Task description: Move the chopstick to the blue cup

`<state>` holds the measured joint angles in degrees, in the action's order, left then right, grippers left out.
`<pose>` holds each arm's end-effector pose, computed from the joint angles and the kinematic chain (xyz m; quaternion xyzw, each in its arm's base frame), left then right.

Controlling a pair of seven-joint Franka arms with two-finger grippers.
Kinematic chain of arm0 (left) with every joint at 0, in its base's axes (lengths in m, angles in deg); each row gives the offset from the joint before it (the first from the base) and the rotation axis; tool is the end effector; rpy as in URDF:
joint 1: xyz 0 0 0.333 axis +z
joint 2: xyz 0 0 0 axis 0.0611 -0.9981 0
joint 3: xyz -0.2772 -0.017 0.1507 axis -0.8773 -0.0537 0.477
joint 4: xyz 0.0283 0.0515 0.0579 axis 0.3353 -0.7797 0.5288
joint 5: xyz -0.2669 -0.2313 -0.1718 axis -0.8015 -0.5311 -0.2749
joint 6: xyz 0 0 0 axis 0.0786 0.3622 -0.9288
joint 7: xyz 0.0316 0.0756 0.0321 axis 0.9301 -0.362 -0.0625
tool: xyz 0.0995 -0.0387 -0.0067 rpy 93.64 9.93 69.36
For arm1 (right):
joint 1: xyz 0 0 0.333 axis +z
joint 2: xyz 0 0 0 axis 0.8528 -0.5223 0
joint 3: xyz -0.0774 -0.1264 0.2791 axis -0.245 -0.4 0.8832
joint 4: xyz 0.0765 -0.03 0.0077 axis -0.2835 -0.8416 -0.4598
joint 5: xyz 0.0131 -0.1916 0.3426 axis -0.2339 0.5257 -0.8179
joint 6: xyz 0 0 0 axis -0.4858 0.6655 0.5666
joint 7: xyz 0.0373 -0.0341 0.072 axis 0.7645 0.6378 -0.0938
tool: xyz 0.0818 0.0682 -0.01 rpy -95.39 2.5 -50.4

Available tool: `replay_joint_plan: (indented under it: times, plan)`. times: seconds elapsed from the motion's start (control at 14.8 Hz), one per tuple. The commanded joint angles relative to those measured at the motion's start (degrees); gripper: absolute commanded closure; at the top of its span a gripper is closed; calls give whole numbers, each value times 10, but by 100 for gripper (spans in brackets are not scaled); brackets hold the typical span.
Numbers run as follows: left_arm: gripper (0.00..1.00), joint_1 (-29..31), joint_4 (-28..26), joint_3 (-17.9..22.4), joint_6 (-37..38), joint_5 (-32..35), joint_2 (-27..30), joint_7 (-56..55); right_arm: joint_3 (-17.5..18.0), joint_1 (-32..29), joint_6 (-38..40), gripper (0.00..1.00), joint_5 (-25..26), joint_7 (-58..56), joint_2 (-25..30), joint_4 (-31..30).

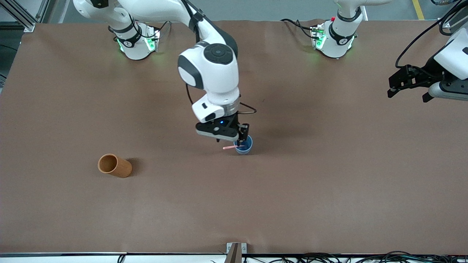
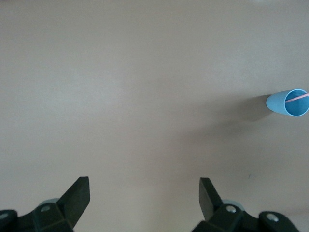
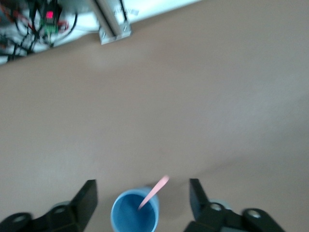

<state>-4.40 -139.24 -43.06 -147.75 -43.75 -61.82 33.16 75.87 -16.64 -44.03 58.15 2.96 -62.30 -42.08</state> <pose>0.5525 -0.0712 0.6536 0.9964 -0.0763 0.0315 0.0200 0.5830 0.4746 0.4469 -0.9757 0.1417 -0.1635 0.0349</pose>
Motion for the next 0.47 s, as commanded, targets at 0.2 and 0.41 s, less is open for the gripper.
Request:
replay_joint_plan:
  times: [0.2,0.41]
  plan:
    - [0,-2,4,4,5,-1,4,-6,11,-123,84,0,1,-179,118,-76]
    - [0,-2,4,4,5,-1,4,-6,11,-198,83,0,-5,-251,195,-161]
